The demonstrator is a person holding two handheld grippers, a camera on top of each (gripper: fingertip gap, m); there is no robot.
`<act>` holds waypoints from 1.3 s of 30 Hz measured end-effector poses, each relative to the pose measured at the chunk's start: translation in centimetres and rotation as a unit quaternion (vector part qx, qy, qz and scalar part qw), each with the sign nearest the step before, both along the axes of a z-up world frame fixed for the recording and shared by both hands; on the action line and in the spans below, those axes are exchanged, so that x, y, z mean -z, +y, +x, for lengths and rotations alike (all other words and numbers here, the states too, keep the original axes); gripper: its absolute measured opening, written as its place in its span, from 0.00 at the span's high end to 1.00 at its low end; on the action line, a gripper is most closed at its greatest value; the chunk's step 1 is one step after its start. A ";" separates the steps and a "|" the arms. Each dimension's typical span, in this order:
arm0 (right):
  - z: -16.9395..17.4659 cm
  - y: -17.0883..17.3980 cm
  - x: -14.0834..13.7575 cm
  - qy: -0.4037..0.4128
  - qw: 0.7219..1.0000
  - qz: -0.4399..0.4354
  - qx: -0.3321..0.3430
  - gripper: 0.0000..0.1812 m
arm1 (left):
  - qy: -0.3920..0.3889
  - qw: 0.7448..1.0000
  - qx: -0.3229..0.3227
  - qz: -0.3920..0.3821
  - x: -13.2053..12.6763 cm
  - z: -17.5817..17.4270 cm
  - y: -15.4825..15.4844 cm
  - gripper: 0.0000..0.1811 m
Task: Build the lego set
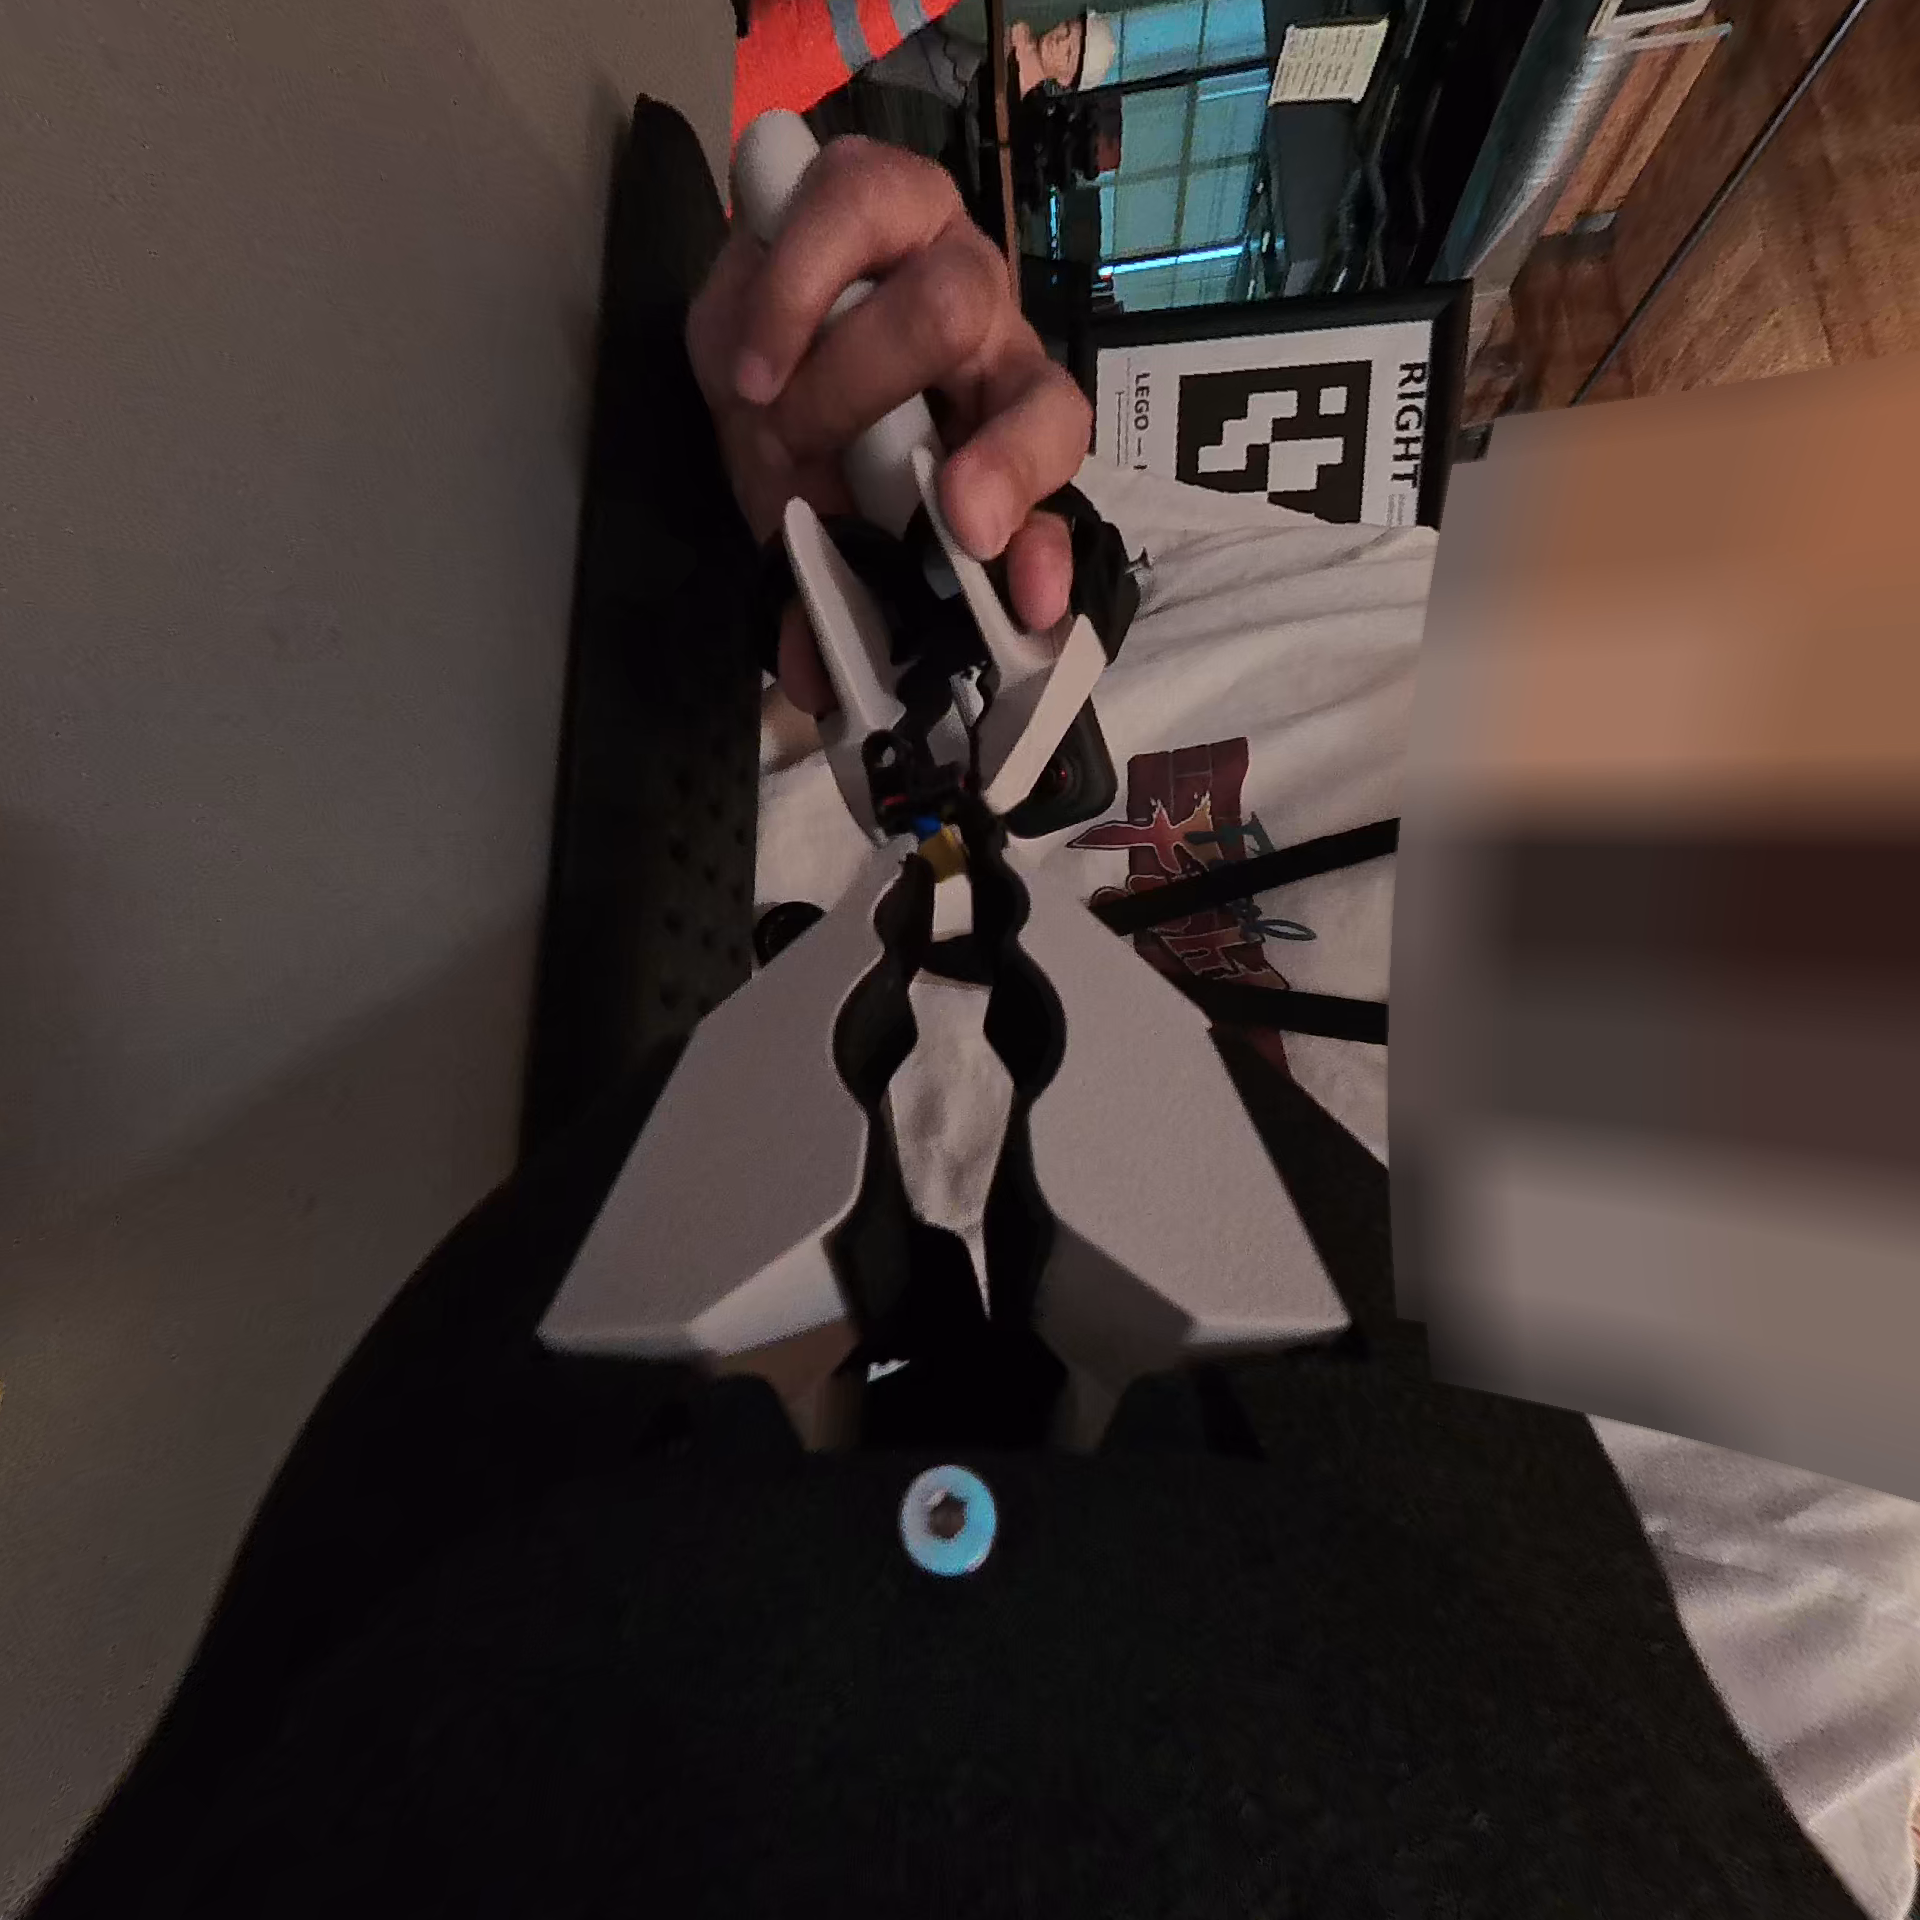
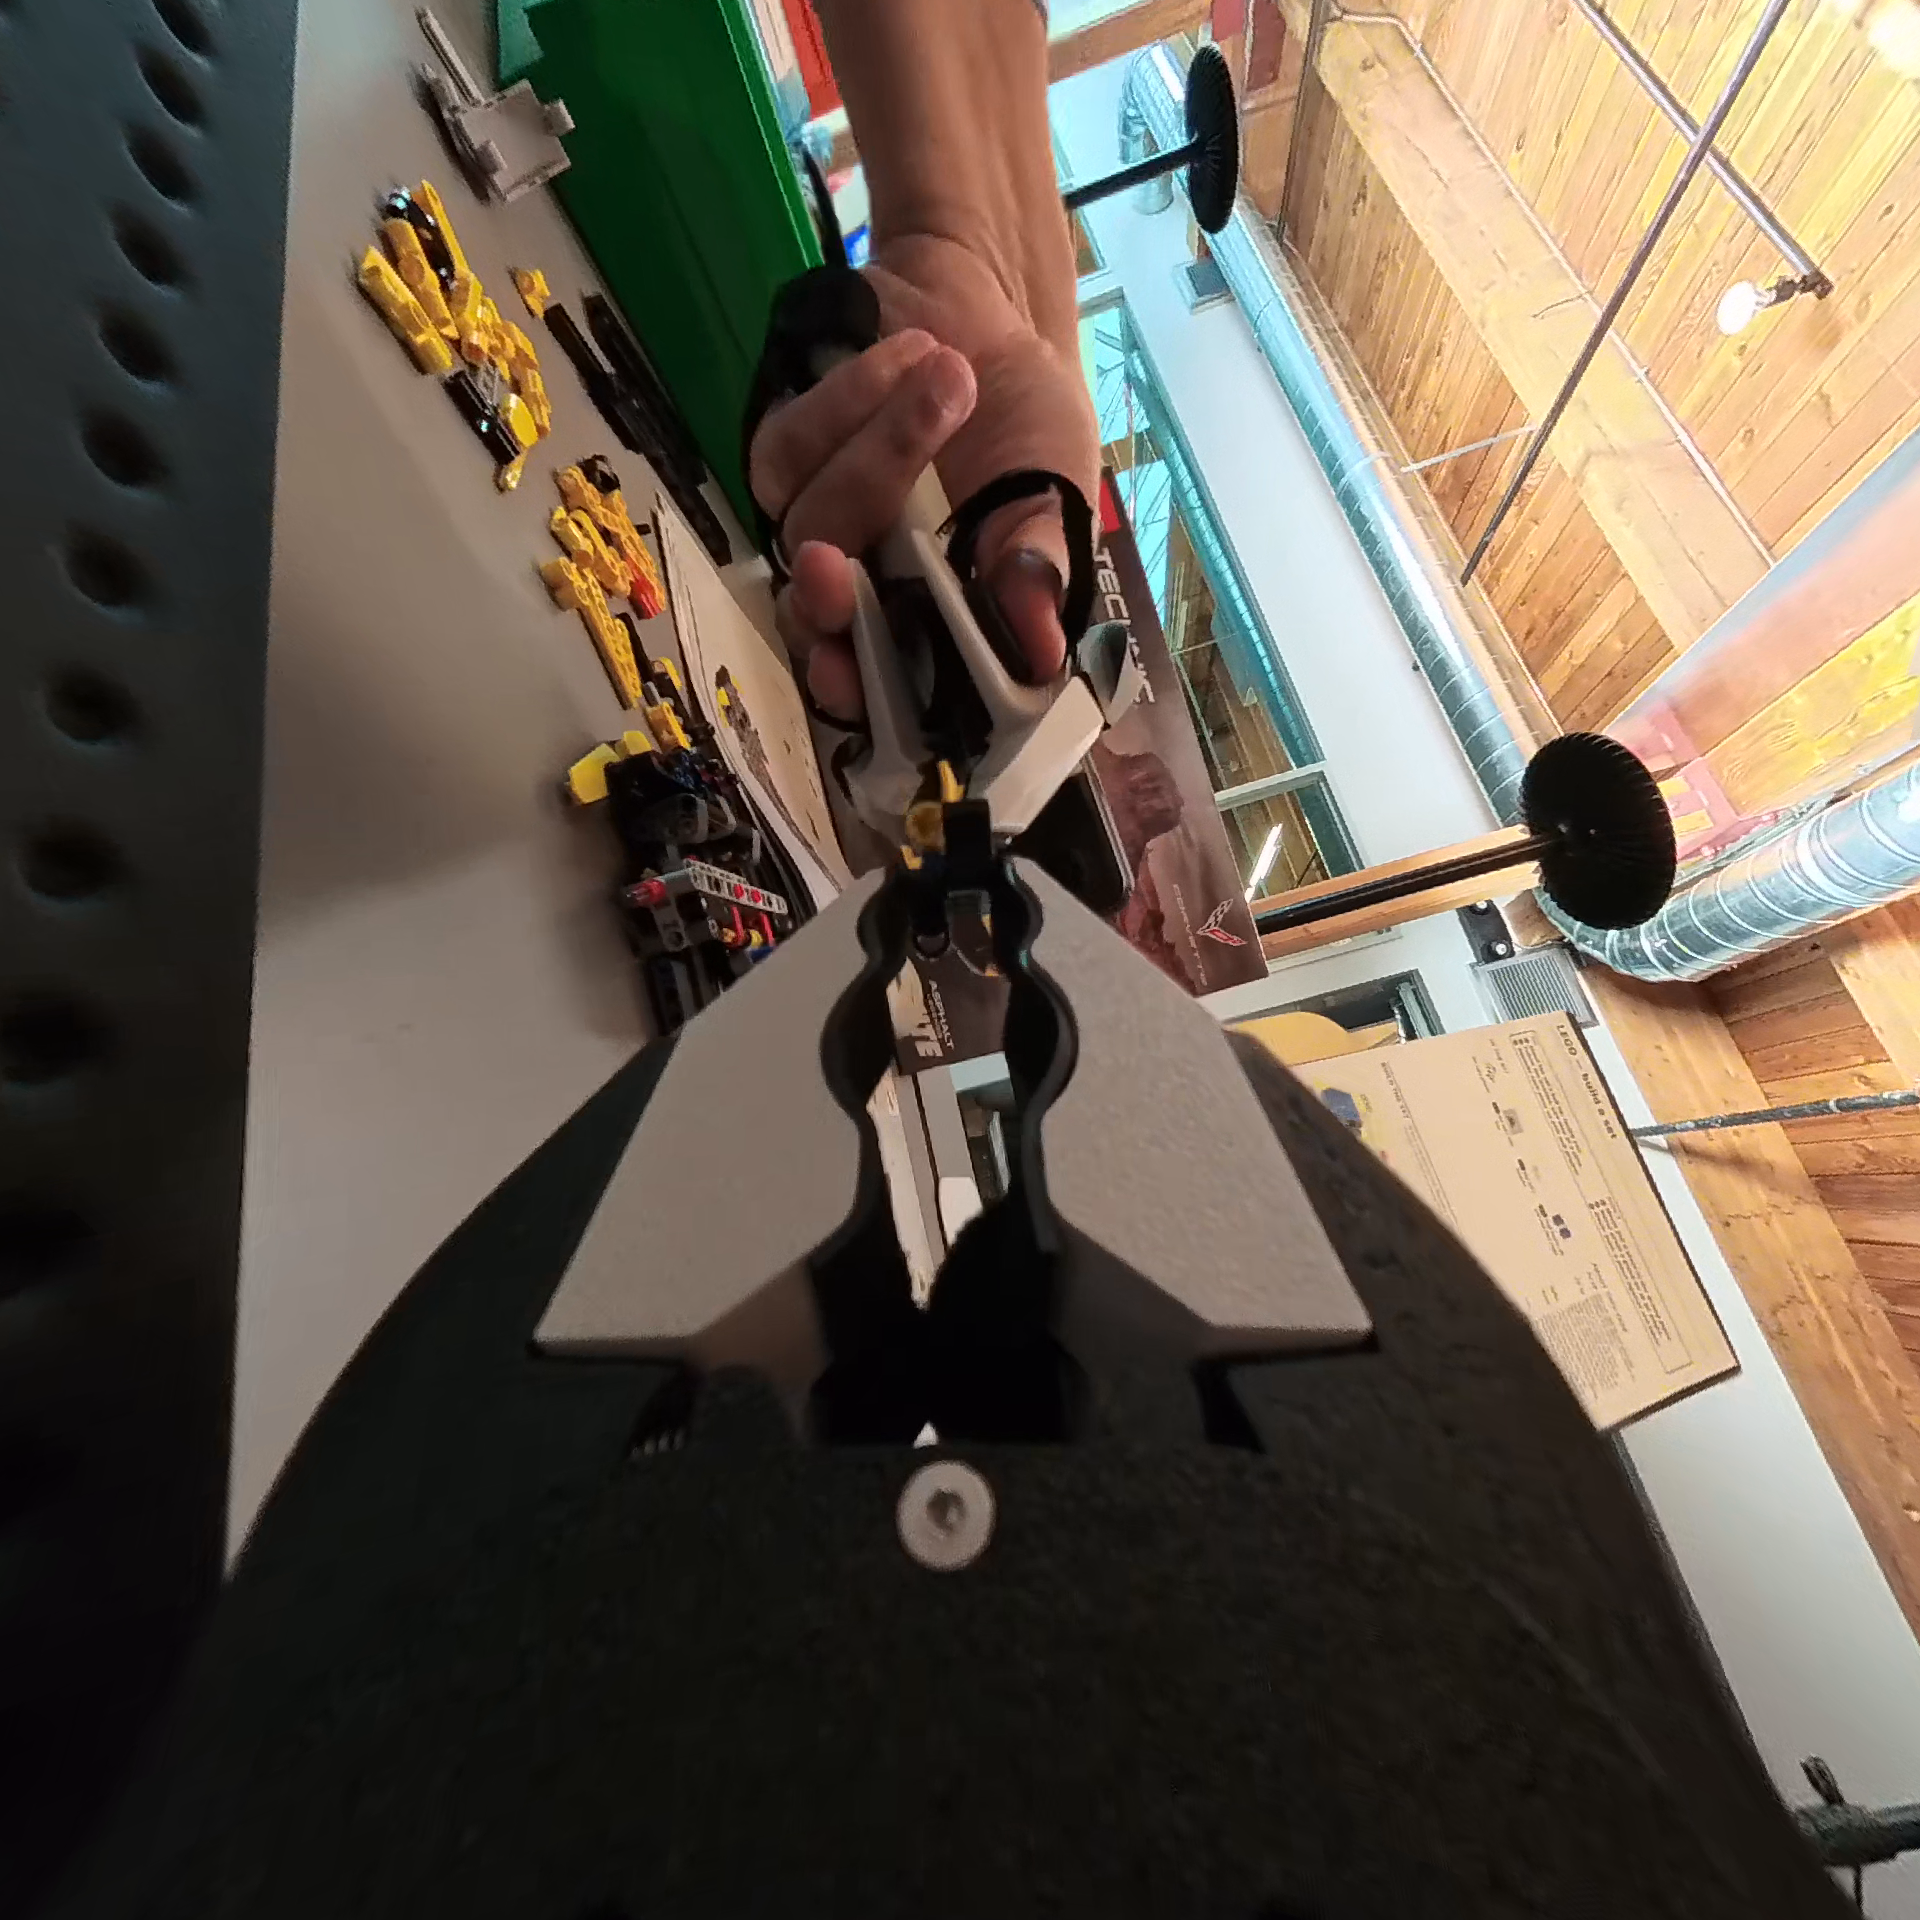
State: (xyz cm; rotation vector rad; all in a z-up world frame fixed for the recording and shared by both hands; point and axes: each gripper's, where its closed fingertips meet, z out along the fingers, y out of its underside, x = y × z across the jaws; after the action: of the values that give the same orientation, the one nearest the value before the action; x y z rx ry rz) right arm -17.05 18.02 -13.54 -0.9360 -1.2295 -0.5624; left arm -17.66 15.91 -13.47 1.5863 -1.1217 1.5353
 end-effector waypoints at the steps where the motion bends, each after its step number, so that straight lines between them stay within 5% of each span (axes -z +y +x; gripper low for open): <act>1: 0.0 0.0 -0.1 0.005 1.000 0.001 -0.002 0.92 | -0.005 1.000 -0.005 -0.004 -0.1 0.1 0.0 0.97; 8: 0.1 0.1 0.3 0.000 1.000 -0.010 -0.001 0.92 | -0.025 0.999 -0.039 0.006 0.4 0.2 0.1 0.97; 15: 0.6 1.0 0.5 0.062 0.995 -0.073 -0.011 0.92 | -0.074 0.990 -0.069 0.101 1.2 0.6 0.9 0.97; 20: 0.6 1.1 0.5 0.074 0.994 -0.078 -0.022 0.92 | -0.048 0.994 -0.071 0.068 1.0 0.4 0.8 0.97; 27: 2.3 2.2 0.0 0.268 0.928 -0.254 -0.053 0.92 | -0.143 0.964 -0.105 0.199 -0.5 1.3 2.2 0.97; 29: 2.4 2.0 -1.5 0.349 0.886 -0.288 -0.102 0.92 | -0.169 0.954 -0.132 0.210 -0.6 1.7 2.9 0.97; 32: 2.9 3.1 -1.8 0.476 0.762 -0.415 -0.141 0.92 | -0.197 0.927 -0.179 0.265 0.7 3.2 4.4 0.97; 37: 5.5 6.5 -2.9 0.633 0.563 -0.502 -0.173 0.92 | -0.238 0.832 -0.232 0.445 3.0 6.2 6.8 0.97; 39: 5.8 7.2 -2.5 0.654 0.520 -0.523 -0.170 0.92 | -0.246 0.810 -0.232 0.479 3.3 6.8 6.4 0.97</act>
State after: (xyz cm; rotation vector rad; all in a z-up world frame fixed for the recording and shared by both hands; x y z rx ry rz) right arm -11.23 25.26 -11.05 -1.5312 -0.0988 1.2964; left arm -10.85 22.36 -16.73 2.2992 -2.1696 1.8888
